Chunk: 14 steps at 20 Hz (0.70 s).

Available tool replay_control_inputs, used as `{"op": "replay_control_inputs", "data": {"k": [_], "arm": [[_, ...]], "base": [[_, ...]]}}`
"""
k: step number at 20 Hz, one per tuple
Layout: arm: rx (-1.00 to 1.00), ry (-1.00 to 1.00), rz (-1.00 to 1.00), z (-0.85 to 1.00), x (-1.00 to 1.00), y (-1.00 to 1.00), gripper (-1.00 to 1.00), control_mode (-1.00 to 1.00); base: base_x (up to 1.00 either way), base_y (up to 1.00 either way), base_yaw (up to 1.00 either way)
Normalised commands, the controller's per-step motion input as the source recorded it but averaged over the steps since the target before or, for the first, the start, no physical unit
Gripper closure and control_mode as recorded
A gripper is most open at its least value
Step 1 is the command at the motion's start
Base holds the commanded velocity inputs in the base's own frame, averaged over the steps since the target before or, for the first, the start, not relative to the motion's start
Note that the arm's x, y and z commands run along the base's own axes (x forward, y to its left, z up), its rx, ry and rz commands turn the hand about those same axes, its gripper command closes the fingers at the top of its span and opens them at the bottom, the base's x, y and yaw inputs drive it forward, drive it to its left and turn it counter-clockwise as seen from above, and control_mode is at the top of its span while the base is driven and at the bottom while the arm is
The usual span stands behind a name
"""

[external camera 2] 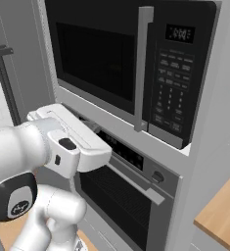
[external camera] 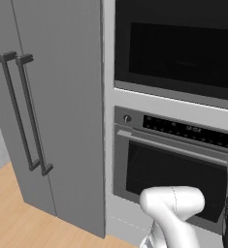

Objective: Pick the corn from the sink and place it in the bowl. Then pick the bowl and place it in the microwave. Then close the microwave door and press the start button.

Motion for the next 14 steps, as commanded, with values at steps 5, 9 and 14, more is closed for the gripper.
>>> {"op": "replay_control_inputs", "data": {"k": [5,9,14], "arm": [[0.00,-0.04,0.00,-0.21,0.19,-0.02,1.00,-1.00],[0.00,-0.03,0.00,-0.29,0.00,-0.08,1.00,-1.00],[0.00,-0.04,0.00,-0.12,0.15,-0.14,1.00,-1.00]], "base": [[0.00,0.00,0.00],[0.00,0.00,0.00],[0.00,0.00,0.00]]}}
